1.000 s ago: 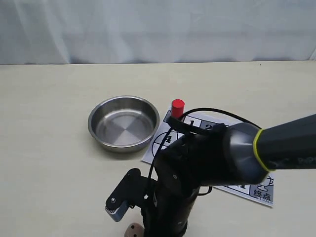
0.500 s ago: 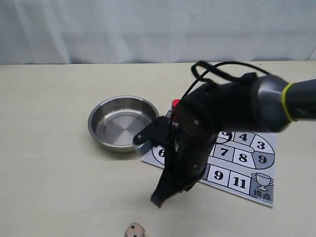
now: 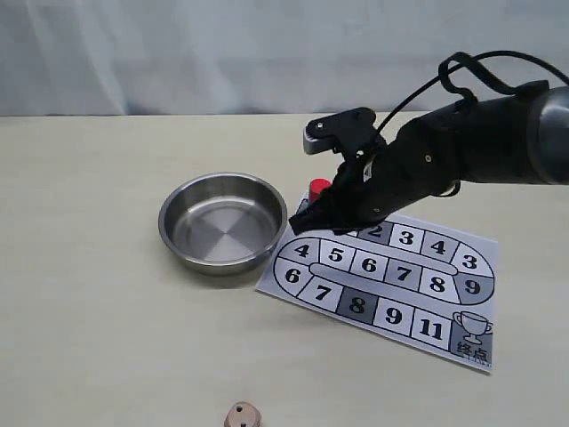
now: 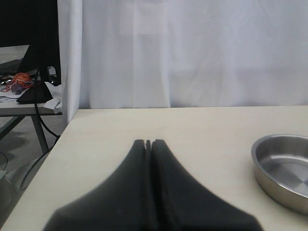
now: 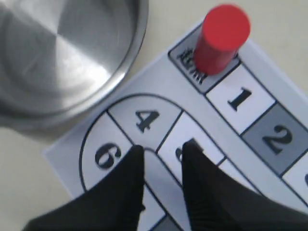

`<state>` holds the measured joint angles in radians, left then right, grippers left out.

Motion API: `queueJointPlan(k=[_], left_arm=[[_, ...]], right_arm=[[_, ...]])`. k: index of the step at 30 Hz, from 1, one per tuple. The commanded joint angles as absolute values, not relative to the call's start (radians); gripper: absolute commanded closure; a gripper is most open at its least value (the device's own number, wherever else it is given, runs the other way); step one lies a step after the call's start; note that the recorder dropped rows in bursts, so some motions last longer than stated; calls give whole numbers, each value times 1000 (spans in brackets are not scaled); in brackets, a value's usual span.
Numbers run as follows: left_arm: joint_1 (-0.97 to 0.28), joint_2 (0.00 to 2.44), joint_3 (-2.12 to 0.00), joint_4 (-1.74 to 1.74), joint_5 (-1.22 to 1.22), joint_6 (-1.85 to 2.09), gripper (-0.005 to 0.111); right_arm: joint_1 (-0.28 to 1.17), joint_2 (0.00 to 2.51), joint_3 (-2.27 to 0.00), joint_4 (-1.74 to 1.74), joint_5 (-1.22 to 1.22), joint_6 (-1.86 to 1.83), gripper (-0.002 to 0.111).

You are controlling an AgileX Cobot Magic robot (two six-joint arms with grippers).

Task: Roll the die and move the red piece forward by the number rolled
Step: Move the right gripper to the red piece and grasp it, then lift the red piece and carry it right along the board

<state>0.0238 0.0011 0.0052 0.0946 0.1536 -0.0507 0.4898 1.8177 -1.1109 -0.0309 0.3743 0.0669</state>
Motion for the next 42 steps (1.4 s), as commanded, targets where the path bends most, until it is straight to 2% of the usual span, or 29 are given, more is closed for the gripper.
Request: queueJointPlan(k=[1, 3, 5, 13, 19, 29, 42], left_arm=[[24, 0, 0, 93, 144, -53, 107], [24, 0, 0, 93, 144, -53, 107], [24, 0, 0, 93, 144, -53, 107], [24, 0, 0, 93, 144, -53, 107], [24, 0, 0, 93, 144, -53, 107], [24, 0, 0, 93, 144, -53, 107], [24, 0, 0, 93, 144, -53, 107]], right_arm=[[467, 1829, -1116, -31, 237, 115, 58], [462, 1847, -1116, -31, 194, 115, 50], [454, 1865, -1121, -24, 166, 119, 48], [397, 1959, -1308, -7, 356, 120, 49], [396, 2027, -1393, -20, 334, 113, 49], [396, 2131, -1397, -20, 188, 83, 49], [396, 2154, -1397, -60, 185, 83, 49]])
